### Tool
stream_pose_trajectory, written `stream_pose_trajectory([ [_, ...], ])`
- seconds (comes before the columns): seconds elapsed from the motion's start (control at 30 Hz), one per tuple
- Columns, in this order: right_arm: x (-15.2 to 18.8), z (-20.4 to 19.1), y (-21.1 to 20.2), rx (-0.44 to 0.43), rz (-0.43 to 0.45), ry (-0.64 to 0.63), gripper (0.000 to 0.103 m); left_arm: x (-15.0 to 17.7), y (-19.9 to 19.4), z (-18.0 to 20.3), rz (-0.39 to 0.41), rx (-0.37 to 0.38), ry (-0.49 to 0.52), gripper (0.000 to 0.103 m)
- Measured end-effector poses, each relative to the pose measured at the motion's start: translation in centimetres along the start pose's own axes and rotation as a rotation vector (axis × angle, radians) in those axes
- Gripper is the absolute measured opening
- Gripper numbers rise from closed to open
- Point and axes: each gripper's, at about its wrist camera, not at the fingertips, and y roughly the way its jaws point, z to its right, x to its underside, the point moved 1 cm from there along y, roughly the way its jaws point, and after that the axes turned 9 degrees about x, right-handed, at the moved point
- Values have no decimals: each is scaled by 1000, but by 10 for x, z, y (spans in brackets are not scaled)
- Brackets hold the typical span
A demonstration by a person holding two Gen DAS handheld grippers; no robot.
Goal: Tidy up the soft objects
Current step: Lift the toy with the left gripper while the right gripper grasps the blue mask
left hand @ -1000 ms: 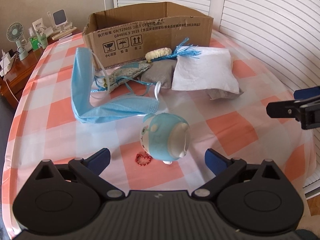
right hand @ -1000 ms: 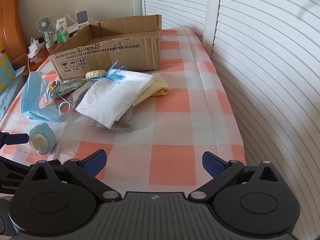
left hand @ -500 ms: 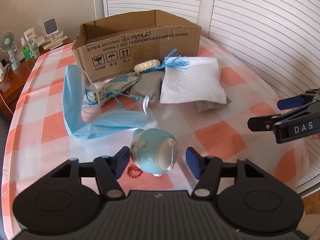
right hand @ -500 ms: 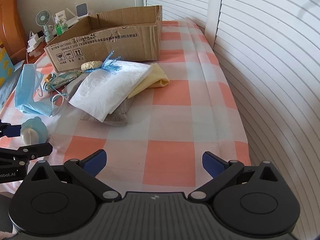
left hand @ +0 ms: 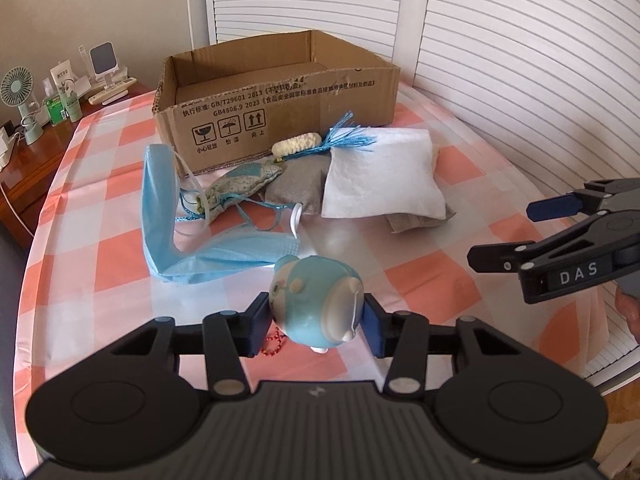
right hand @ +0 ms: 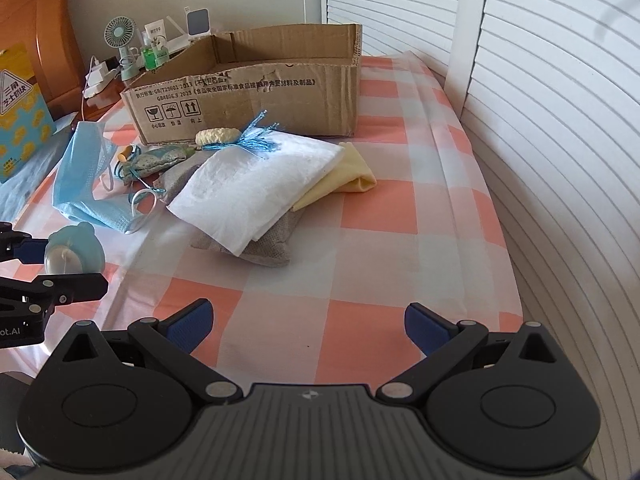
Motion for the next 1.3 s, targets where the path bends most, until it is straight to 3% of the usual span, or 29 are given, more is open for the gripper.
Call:
stream_pose_trajectory([
  [0.2,-12,-15,-5,-47,35,-40,103,-1,-14,-5,19,-2,-1,46],
  [0.8,-44,-110,2,-228,109,-287,103,24,-42,-79,48,-147,-130,46],
  [1.3,-54,-180,15,-297,179,-514,85,28,-51,-113,68,-205,-175,46],
])
